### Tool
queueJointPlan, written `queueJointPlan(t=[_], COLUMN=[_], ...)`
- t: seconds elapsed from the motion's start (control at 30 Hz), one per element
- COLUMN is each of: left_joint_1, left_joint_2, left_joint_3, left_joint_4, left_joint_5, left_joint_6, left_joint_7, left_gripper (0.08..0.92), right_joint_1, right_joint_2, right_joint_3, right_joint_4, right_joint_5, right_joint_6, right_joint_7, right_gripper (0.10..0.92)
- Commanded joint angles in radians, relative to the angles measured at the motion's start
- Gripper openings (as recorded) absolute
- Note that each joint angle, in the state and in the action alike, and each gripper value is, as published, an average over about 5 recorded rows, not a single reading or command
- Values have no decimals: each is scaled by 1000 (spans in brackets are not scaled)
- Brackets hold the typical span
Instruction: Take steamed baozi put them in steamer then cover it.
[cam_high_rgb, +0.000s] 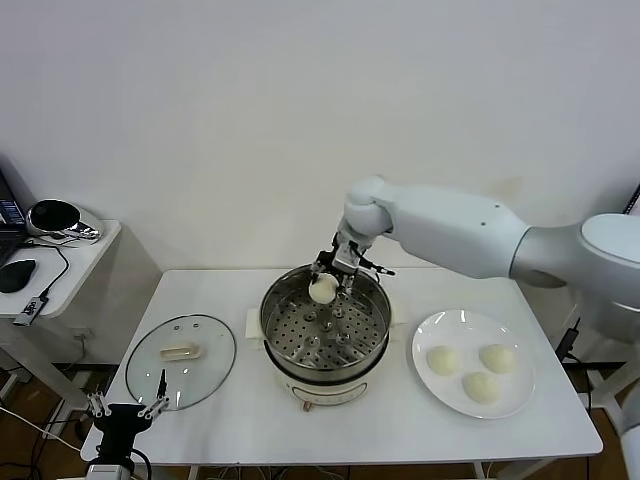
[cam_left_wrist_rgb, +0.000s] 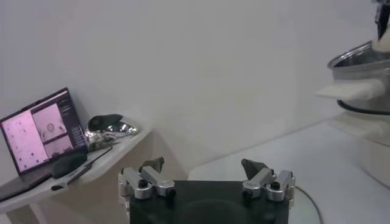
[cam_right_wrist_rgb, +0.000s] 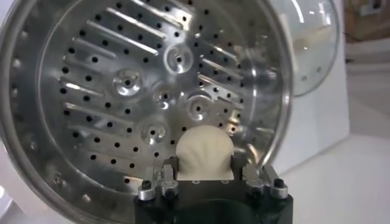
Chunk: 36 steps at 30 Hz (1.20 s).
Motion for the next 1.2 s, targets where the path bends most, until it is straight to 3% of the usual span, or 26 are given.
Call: queueJointPlan(t=[0.03,0.33,0.53,0.67,0.9,1.2], left_joint_1=[-1,-8,-9,-6,1,4], left_joint_2=[1,0,-2,0,7,20], left_joint_3=[-1,0,1,-5,-14,-8], left_joint_4=[2,6,6,3,-13,-32], left_joint_5=[0,0,0,-2,-9,-9], left_joint_6=[1,1,1,1,1,4], left_joint_7=[0,-1,-3,-4,-5,-9], left_gripper=[823,823,823,823,823,823], right_joint_1=[-43,-79,-76,-7,204,342], right_joint_2=[39,51,64,48,-115,-463], right_joint_3=[-2,24,23,-4,-108,-171], right_joint_4=[-69,-127,-134,-66,218,527], right_joint_5=[-124,-166,-155,-27,338,531], right_joint_6=[99,125,135,93,-303,-821], right_joint_7=[30,55,68,47,-55,-72], right_gripper=[543,581,728,806,823,823])
